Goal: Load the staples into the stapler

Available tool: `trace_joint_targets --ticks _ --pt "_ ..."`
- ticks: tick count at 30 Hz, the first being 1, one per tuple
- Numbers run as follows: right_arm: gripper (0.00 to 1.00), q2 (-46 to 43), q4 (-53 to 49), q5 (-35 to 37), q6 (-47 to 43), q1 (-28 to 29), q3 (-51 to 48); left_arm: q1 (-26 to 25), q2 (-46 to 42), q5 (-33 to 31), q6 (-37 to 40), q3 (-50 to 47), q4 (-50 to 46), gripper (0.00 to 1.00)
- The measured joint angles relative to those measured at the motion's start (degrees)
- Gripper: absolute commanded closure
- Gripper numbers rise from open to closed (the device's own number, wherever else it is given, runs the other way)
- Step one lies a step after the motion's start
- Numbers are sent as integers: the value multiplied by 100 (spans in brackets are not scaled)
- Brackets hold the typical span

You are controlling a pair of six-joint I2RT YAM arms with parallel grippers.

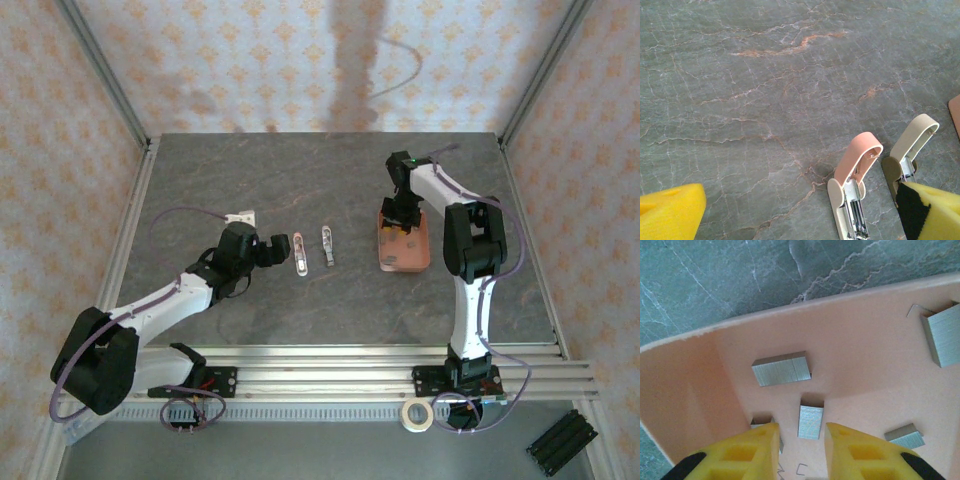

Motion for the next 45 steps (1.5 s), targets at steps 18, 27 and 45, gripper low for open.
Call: trace_joint_targets --ticks 18,27,45 --pt "75 240 63 90 -22 0 2 0 4 0 0 0 0 1" --pt "79 334 11 140 -61 2 85 0 2 -2 0 0 -2 1" --pt "85 31 352 240 -409 4 -278 0 -210 -17 -22 -4 -48 2"
